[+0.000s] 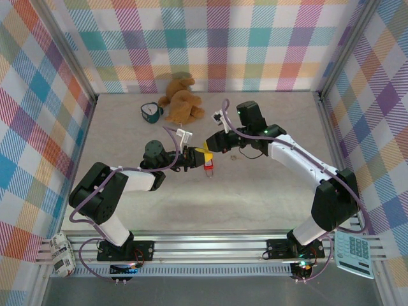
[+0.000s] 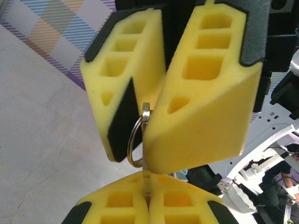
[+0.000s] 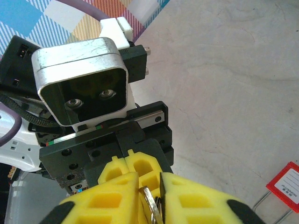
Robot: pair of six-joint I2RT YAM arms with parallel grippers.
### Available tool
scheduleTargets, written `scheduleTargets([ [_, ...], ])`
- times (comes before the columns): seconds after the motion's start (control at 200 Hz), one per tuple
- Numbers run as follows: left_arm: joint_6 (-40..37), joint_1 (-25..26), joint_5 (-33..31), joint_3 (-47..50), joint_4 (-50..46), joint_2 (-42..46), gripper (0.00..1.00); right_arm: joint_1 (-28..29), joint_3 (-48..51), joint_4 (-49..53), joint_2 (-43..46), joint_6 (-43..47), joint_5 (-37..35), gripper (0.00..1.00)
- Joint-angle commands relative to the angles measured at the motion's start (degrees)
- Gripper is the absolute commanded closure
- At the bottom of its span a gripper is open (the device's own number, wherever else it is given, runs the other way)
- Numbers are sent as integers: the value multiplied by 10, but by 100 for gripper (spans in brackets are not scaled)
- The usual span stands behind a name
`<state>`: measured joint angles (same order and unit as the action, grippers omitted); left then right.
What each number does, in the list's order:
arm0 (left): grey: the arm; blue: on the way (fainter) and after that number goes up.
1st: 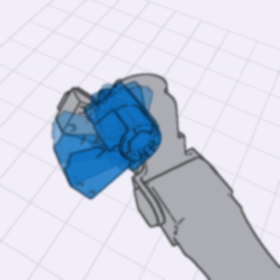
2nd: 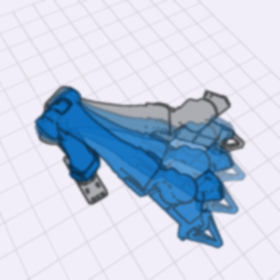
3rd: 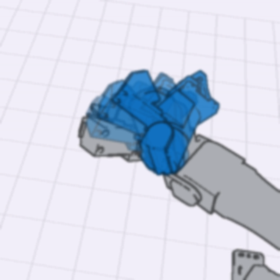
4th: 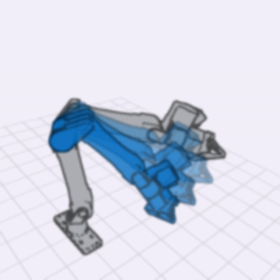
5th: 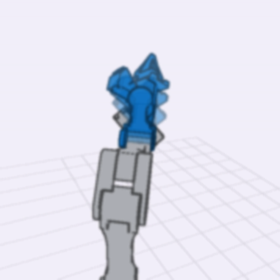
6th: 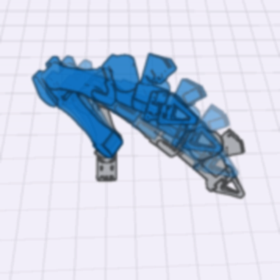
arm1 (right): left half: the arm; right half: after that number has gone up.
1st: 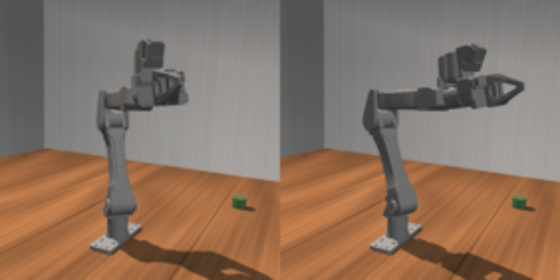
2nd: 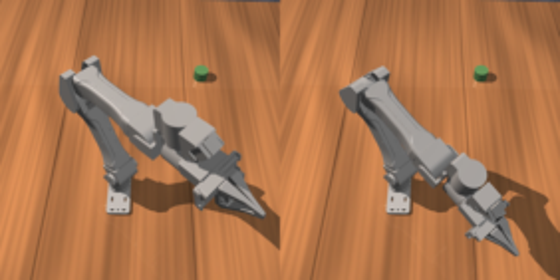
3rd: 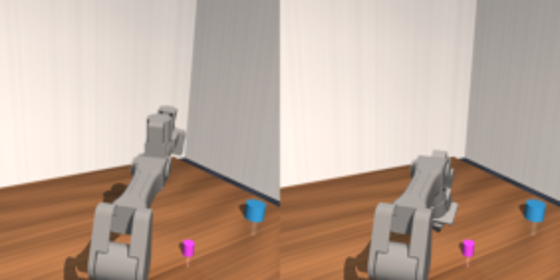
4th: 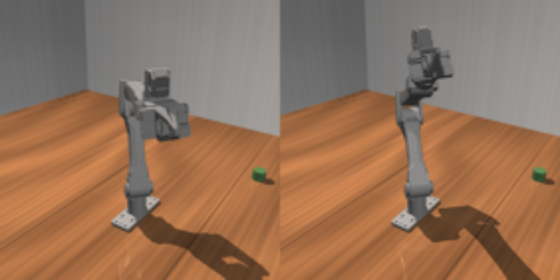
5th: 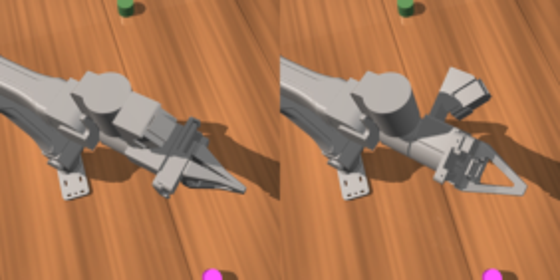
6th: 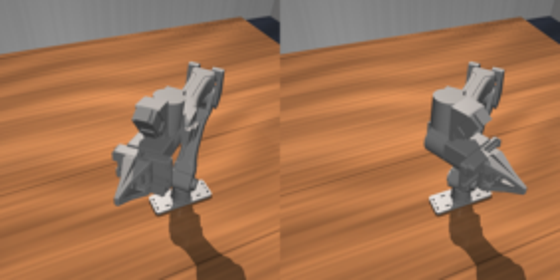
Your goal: Unlock with the key
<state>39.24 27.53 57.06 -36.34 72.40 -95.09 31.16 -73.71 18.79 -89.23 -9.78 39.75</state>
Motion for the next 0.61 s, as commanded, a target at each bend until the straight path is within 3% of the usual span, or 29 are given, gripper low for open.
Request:
scheduleTargets([
  [0.0,-5,-3,16,-7,40,9,100,4,-10,-7,-7,6,7,86],
  [0.265,-8,-4,1,-8,40,6,100,9,-3,-9,4,0,-8,94],
  [0.405,-26,-4,-17,7,40,17,83,8,3,-22,18,-11,-34,95],
  [0.5,-46,-4,-39,25,39,33,63,8,7,-31,27,-19,-60,96],
  [0.55,-56,-4,-47,35,38,43,58,8,8,-34,32,-21,-76,96],
  [0.6,-68,-4,-55,43,29,55,44,8,8,-34,36,-23,-97,96],
])
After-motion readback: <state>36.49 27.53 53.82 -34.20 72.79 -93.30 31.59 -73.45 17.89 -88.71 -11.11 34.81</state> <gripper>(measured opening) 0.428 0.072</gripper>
